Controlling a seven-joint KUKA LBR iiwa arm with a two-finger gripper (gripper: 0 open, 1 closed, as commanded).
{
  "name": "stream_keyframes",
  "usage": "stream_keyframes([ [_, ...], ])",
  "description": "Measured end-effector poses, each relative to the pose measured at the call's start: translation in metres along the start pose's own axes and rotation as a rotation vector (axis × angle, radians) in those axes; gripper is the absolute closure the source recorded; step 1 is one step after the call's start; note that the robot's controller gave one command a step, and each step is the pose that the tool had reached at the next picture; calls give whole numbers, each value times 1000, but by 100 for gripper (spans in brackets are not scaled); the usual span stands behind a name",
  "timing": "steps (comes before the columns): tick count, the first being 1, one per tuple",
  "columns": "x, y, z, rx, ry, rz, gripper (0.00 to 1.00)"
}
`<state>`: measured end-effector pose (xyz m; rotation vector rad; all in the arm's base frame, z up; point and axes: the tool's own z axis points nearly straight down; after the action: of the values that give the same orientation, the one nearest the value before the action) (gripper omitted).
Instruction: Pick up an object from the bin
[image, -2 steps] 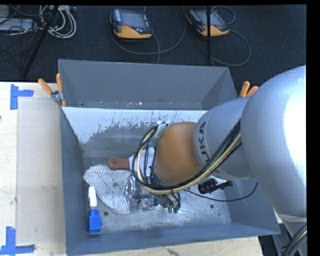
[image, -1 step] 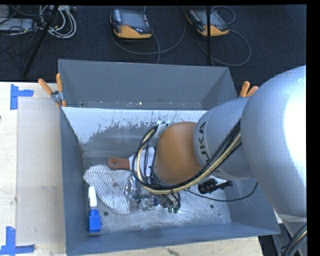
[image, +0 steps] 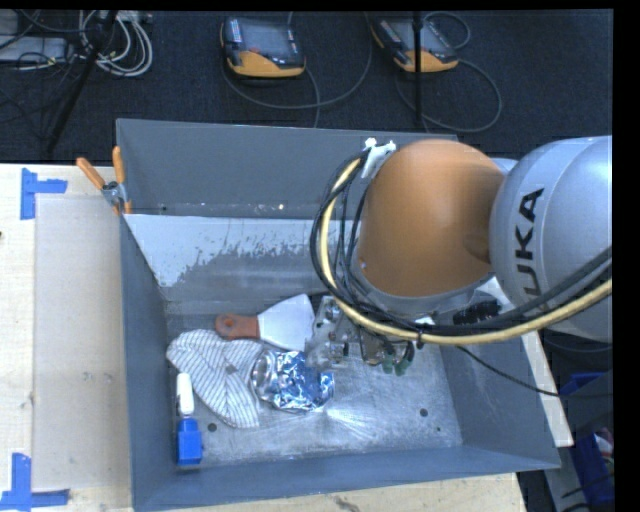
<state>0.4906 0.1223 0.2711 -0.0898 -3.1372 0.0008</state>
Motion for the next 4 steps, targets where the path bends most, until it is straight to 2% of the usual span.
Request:
stream_keyframes([
  [1, -1, 0, -9, -3, -10, 1, 100],
  [2, -18, -10, 2, 0, -4, -170, 100],
  [3, -17, -18, 140, -1, -1, -92, 0],
  [4, -16, -18, 141, 0, 1, -93, 0],
])
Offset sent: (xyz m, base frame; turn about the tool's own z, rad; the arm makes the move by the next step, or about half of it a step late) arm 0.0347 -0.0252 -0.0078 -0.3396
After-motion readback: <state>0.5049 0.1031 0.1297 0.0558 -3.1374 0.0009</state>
